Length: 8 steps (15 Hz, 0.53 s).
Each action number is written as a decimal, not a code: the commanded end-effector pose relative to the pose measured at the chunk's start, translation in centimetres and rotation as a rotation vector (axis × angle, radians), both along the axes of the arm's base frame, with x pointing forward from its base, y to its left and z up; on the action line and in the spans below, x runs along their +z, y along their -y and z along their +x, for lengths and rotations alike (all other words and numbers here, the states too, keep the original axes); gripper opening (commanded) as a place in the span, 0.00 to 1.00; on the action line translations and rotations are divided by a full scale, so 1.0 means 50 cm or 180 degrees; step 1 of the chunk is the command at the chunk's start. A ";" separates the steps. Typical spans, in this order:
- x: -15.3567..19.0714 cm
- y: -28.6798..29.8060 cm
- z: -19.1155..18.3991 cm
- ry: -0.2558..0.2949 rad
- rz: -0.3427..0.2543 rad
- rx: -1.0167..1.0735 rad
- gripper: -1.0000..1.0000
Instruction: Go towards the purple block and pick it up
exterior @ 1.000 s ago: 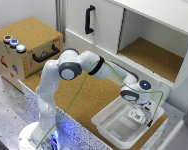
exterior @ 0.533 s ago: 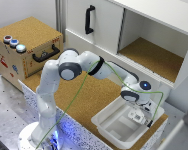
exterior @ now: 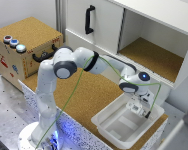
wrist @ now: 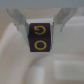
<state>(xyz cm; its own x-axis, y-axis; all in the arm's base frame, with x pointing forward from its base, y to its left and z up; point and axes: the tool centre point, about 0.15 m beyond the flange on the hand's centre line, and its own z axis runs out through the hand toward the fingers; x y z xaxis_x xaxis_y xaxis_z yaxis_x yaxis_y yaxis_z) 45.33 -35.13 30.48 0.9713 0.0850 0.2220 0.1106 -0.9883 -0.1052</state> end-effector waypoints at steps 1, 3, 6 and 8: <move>0.021 -0.188 -0.024 0.0109 -0.0143 -0.0112 0.00; 0.009 -0.238 -0.029 0.0058 -0.0126 -0.0083 0.00; -0.008 -0.288 -0.037 -0.0007 -0.0156 -0.0071 0.00; -0.031 -0.317 -0.044 -0.0086 -0.0203 -0.0049 0.00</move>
